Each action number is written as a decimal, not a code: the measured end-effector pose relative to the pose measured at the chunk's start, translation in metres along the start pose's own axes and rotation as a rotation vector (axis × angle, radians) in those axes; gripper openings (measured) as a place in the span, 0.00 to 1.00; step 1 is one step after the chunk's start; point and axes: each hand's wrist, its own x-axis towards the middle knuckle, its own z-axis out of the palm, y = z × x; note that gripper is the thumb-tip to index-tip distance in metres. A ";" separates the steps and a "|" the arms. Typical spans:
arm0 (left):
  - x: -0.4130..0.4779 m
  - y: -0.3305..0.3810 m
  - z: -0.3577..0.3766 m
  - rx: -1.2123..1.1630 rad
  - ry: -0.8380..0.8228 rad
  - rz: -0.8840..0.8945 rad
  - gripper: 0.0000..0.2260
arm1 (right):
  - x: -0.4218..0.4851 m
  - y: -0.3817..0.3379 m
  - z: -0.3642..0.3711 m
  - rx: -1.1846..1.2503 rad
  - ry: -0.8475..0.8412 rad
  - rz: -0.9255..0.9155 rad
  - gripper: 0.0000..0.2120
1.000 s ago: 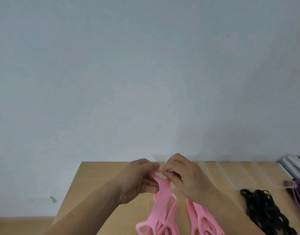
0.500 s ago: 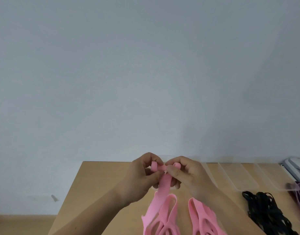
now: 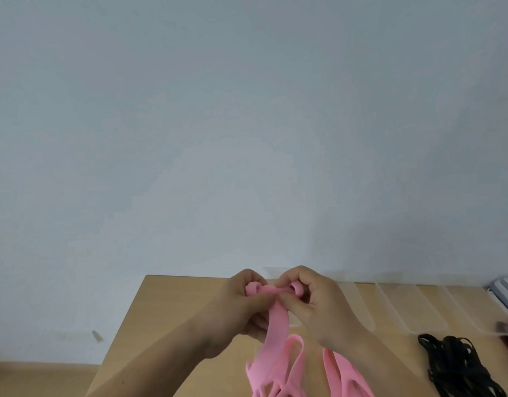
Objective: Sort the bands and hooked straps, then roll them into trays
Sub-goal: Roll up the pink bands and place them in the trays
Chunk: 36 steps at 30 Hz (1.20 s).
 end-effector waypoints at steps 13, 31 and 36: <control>0.000 0.002 0.002 -0.189 -0.051 -0.025 0.11 | -0.012 0.007 -0.002 0.171 0.003 0.027 0.11; -0.006 0.001 0.004 -0.220 -0.194 -0.115 0.18 | -0.019 0.011 -0.007 -0.001 0.015 -0.124 0.11; -0.008 0.001 0.002 -0.201 -0.186 -0.170 0.17 | -0.022 0.016 0.000 -0.118 0.057 -0.306 0.11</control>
